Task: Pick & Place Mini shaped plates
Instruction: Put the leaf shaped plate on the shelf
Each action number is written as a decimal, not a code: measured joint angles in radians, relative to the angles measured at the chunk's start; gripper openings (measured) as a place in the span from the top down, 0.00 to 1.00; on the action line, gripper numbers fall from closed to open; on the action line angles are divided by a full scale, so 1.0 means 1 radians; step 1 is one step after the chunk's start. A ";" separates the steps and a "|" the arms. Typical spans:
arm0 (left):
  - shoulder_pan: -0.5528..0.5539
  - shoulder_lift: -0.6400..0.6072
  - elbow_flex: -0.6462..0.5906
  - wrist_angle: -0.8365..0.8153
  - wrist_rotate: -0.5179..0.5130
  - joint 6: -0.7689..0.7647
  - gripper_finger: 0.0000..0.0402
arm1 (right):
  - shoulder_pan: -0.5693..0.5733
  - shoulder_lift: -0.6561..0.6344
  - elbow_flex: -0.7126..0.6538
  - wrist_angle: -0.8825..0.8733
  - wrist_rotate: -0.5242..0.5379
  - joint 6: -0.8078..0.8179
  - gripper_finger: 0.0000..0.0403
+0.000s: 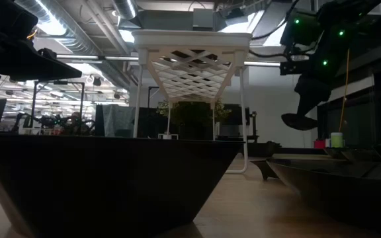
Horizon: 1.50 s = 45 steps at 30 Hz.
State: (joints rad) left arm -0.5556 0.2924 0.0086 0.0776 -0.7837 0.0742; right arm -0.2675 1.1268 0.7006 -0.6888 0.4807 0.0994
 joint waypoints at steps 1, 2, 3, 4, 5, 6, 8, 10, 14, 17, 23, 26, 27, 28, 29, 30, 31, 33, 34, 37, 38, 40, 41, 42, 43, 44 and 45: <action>0.000 0.000 0.000 0.000 0.000 0.000 0.64 | 0.011 -0.006 0.000 0.004 0.003 -0.001 0.99; 0.000 0.000 0.000 0.000 0.000 0.000 0.64 | 0.022 -0.010 0.001 0.006 0.006 -0.001 0.99; 0.000 0.000 0.000 0.000 0.000 0.000 0.64 | 0.033 -0.012 0.005 0.004 0.006 -0.001 0.99; 0.000 0.000 0.000 0.000 0.000 0.000 0.64 | 0.044 -0.012 0.014 0.002 0.007 -0.002 0.99; 0.000 0.000 0.000 0.000 0.000 0.000 0.64 | 0.054 -0.012 0.024 0.003 0.008 -0.002 0.99; 0.000 0.000 0.000 0.000 0.000 0.000 0.64 | 0.065 -0.012 0.036 0.003 0.013 -0.003 0.99; 0.000 0.000 0.000 0.000 0.000 0.000 0.64 | 0.086 -0.012 0.058 0.004 0.030 -0.024 0.99; 0.000 0.000 0.000 0.000 0.000 0.000 0.64 | 0.108 -0.012 0.082 0.004 0.052 -0.049 0.99; 0.000 0.000 0.000 0.000 0.000 0.000 0.64 | 0.151 -0.012 0.126 0.003 0.070 -0.107 0.98; 0.000 0.000 0.000 0.000 0.000 0.000 0.64 | 0.186 -0.010 0.157 0.004 0.070 -0.112 0.98; 0.000 0.000 0.000 0.000 0.000 0.000 0.64 | 0.266 -0.008 0.198 0.004 0.105 -0.129 0.98; 0.000 0.000 0.000 0.000 0.000 0.000 0.64 | 0.307 0.006 0.215 0.003 0.111 -0.136 0.98; 0.000 0.000 0.000 0.000 0.000 0.000 0.64 | 0.320 0.013 0.223 0.003 0.111 -0.136 0.98; 0.000 0.000 0.000 0.000 0.000 0.000 0.64 | 0.332 0.021 0.232 0.003 0.111 -0.137 0.98; 0.000 0.000 0.000 0.000 0.000 0.000 0.64 | 0.343 0.030 0.243 0.003 0.111 -0.138 0.98; 0.000 0.000 0.000 0.000 0.000 0.000 0.64 | 0.354 0.041 0.255 0.004 0.111 -0.141 0.98; 0.000 0.000 0.000 0.000 0.000 0.000 0.64 | 0.363 0.054 0.268 0.003 0.111 -0.149 0.98; 0.000 0.000 0.000 0.000 0.000 0.000 0.64 | 0.379 0.084 0.298 0.004 0.111 -0.179 0.98; 0.000 0.000 0.000 0.000 0.000 0.000 0.64 | 0.385 0.099 0.314 0.004 0.111 -0.194 0.98; 0.000 0.000 0.000 0.000 0.000 0.000 0.64 | 0.400 0.146 0.371 0.007 0.111 -0.235 0.98; 0.000 0.000 0.000 0.000 0.000 0.000 0.64 | 0.405 0.162 0.390 0.007 0.112 -0.251 0.98; 0.000 0.000 0.000 0.000 0.000 0.000 0.64 | 0.413 0.195 0.430 0.008 0.112 -0.282 0.98; 0.000 0.000 0.000 0.000 0.000 0.000 0.64 | 0.418 0.210 0.449 0.010 0.112 -0.305 0.98; 0.000 0.000 0.000 0.000 0.000 0.000 0.64 | 0.423 0.224 0.468 0.011 0.112 -0.329 0.98; 0.000 0.000 0.000 0.000 0.000 0.000 0.64 | 0.426 0.240 0.486 0.011 0.111 -0.353 0.98; 0.000 0.000 0.000 0.000 0.000 0.000 0.64 | 0.431 0.254 0.503 0.011 0.111 -0.377 0.98; 0.000 0.000 0.000 0.000 0.000 0.000 0.64 | 0.435 0.267 0.519 0.012 0.111 -0.398 0.98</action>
State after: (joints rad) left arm -0.5553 0.2924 0.0087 0.0776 -0.7837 0.0739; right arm 0.1673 1.3935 1.2196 -0.6767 0.5918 -0.2981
